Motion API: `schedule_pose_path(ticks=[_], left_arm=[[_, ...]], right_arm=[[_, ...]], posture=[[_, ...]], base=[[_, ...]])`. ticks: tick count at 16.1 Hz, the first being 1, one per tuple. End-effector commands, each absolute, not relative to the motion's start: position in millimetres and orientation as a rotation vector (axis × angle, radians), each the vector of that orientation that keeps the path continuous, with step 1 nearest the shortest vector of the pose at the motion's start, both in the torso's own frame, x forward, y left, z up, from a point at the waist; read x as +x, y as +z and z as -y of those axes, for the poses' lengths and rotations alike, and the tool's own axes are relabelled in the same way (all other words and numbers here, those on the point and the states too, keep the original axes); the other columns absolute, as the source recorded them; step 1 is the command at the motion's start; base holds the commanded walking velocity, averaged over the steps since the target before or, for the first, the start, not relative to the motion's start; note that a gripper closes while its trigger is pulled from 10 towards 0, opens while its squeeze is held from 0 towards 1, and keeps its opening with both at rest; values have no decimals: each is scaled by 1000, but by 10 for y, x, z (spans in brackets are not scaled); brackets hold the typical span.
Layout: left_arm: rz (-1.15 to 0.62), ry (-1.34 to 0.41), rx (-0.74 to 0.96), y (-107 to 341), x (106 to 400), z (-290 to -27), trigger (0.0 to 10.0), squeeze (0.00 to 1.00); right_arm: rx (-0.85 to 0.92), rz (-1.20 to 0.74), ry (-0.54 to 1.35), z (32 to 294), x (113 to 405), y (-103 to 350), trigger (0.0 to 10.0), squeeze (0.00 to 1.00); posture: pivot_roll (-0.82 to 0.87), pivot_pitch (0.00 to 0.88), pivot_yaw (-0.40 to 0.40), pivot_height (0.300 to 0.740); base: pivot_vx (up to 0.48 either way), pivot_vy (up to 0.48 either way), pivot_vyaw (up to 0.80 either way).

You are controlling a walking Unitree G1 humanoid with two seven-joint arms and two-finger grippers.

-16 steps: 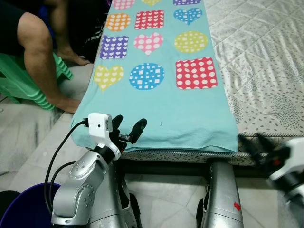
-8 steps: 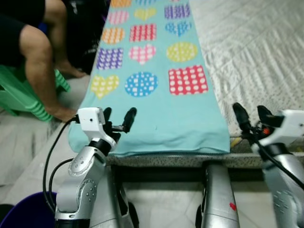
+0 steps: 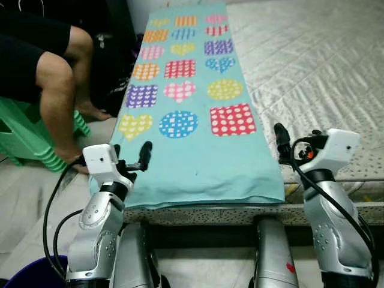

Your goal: Clean up the room

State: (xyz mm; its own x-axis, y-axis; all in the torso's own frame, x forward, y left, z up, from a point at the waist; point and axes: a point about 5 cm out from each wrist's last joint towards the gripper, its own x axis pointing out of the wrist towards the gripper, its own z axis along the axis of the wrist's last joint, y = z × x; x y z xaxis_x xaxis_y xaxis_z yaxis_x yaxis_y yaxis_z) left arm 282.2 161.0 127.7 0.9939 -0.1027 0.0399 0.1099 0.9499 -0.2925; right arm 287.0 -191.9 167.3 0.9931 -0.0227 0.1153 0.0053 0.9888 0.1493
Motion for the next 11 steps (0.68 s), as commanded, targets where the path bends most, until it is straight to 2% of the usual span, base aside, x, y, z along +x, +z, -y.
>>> schedule_pose_path(ticks=[1,3,4,5,7,11], left_arm=[[31,-91,-275,1275,2825,-1668,10000,0],[33,-87,-269,1239,2791,-1672,10000,0],[35,-84,-268,1233,2790,-1673,10000,0],[39,-84,-268,1234,2790,-1676,10000,0],[35,-90,-267,1210,2776,-1689,10000,0],[47,-110,-276,1227,2773,-1658,10000,0]], right_arm=[[140,122,1,1853,2897,1684,10000,1000],[140,120,-10,1830,2924,1678,10000,1000],[138,115,6,1804,2952,1675,10000,918],[147,117,21,1781,2984,1686,10000,0],[168,135,28,1731,3061,1722,10000,0],[192,145,51,1644,3133,1753,10000,0]], posture=[[-251,0,99,491],[-242,0,86,491],[-238,0,85,491],[-235,0,82,491],[-234,0,83,491],[-223,0,84,538]], base=[[0,0,0],[0,0,0],[0,0,0],[0,0,0],[0,0,0],[0,0,0]])
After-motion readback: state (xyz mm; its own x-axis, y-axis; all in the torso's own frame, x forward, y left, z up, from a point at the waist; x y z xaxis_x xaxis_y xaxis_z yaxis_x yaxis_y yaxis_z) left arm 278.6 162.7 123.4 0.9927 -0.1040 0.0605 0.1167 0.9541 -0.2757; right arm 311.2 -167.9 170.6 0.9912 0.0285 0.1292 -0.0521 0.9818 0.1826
